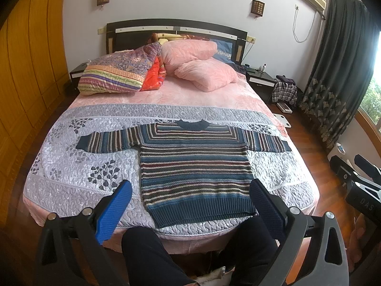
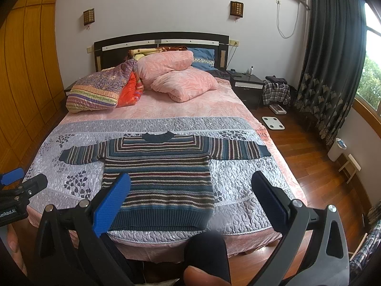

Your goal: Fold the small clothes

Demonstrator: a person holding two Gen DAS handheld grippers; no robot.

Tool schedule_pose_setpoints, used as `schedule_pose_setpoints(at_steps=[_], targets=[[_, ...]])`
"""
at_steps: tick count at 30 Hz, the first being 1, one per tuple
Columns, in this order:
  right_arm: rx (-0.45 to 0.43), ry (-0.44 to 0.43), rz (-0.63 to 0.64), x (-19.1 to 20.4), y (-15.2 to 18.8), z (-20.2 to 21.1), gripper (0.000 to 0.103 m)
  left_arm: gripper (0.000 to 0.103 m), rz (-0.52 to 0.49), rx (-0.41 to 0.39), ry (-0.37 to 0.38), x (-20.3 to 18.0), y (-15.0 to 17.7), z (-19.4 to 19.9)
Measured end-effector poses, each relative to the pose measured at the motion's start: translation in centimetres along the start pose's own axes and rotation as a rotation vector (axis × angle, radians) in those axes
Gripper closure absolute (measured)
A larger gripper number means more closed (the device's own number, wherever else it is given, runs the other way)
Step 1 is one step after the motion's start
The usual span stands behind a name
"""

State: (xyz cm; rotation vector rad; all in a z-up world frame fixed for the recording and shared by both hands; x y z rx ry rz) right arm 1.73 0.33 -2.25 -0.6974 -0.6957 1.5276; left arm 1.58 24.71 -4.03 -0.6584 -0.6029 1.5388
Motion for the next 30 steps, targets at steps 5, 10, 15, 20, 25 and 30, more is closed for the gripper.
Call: schedule_pose_setpoints(at_steps=[5,10,15,20,25,30], targets=[[0.001,-0.002,0.000,-0.1,0.0,0.0,0.003,0.004,-0.001,0.000,-0.001,0.0,0.0,0.0],[0.001,-0.002,0.000,-0.1,0.0,0.0,0.003,0.004,-0.001,-0.002,-0.001,0.0,0.0,0.0],[0.000,0.002,0.002,-0.1,-0.2,0.0,0.003,0.004,0.001,0.000,-0.001,0.0,0.1,0.0],[-0.001,0.003,0.002,-0.1,-0.2,-0.1,0.003,0.004,0.002,0.001,0.001,0.0,0.1,0.0],[0.003,0.003,0.002,-0.1,-0.1,-0.2,0.003,0.004,0.002,0.008,-0.003,-0.1,0.3,-0.1],[0.012,0.006,0.002,-0.4,-0.1,-0.9,0.003,0.004,0.003,0.023,-0.005,-0.1,0.8,-1.4]])
Point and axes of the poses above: each gripper's, at about its wrist camera, not at the fingertips, and z roughly against the way its jaws point, x to its left, y to its underside, the point moved 3 cm from there along -z, roughly the way its jaws point, and after that the axes turned 2 degrees about -y, right-handed, at the moved point
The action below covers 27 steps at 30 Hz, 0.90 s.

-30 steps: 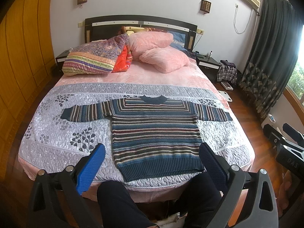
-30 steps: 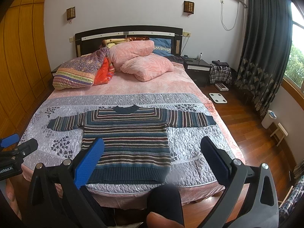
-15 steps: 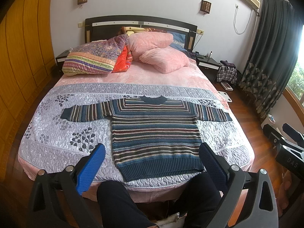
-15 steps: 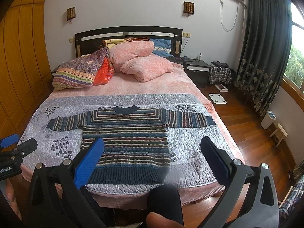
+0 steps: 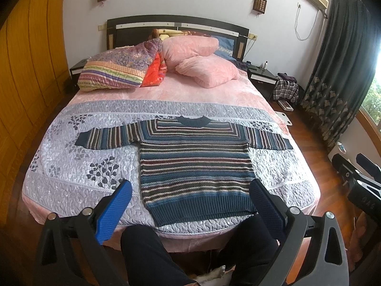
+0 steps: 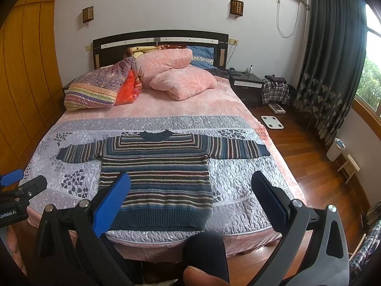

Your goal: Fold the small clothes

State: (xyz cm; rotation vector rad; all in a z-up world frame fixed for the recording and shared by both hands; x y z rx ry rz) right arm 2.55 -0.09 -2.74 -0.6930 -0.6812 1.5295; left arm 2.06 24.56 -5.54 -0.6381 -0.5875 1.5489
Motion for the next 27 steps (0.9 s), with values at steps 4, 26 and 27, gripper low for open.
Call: schedule_pose_setpoints(at_steps=[4,26,27], targets=[[-0.009,0.001,0.007,-0.8,0.3,-2.4,0.003,0.004,0.020,0.005,-0.007,0.3,-0.2,-2.7],[0.327,-0.293,-0.985,-31.4,9.0,-38.9,0.030,0.004,0.125,0.181,0.236,0.0,-2.1,-23.6],[0.316,-0.313,-1.049,-33.0,9.3,-40.5,0.031,0.004,0.115,0.168,0.232,-0.3,-2.3,-23.9]])
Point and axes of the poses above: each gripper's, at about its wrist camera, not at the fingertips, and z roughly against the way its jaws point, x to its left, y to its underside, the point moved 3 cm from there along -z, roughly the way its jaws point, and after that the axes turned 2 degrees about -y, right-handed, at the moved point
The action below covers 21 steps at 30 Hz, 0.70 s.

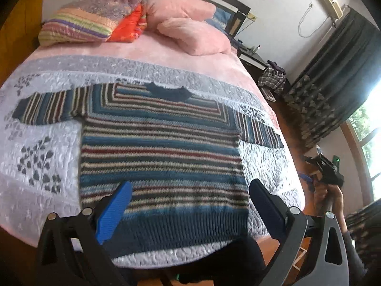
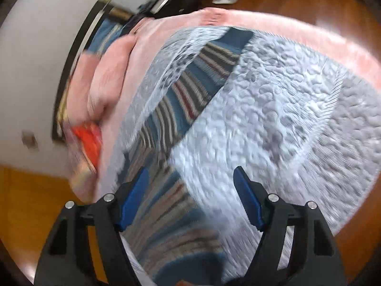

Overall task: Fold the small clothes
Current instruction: 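Grasp the sweater sleeve cuff with the right gripper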

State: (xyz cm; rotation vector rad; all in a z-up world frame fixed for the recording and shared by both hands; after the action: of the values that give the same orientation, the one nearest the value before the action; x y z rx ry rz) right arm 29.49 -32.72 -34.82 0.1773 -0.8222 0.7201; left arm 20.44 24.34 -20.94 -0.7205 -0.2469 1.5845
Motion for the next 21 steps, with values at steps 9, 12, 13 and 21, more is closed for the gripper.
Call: schedule_pose_setpoints(at_steps=[9,12,13,21], targets=[[-0.019,-0.181,-0.279,-6.6,-11.4,-7.4,0.036,0.004,-0.074,-0.038,-0.049,-1.9,-1.7,-4.6],[-0.052,-0.213,-0.323,-7.9,-14.2,-9.0,0.047,0.004,-0.057,-0.011,-0.034,-1.7,-2.0,-6.9],[-0.075,-0.216,-0.333,-8.3,-15.5,-9.6,0.048,0.004,-0.049,-0.009,-0.027,-1.7,-2.0,-7.4],[-0.122,-0.143,-0.374,-10.3,-19.8,-13.5,0.048,0.004,0.016,0.013,0.016,-0.5,-2.4,-10.6]])
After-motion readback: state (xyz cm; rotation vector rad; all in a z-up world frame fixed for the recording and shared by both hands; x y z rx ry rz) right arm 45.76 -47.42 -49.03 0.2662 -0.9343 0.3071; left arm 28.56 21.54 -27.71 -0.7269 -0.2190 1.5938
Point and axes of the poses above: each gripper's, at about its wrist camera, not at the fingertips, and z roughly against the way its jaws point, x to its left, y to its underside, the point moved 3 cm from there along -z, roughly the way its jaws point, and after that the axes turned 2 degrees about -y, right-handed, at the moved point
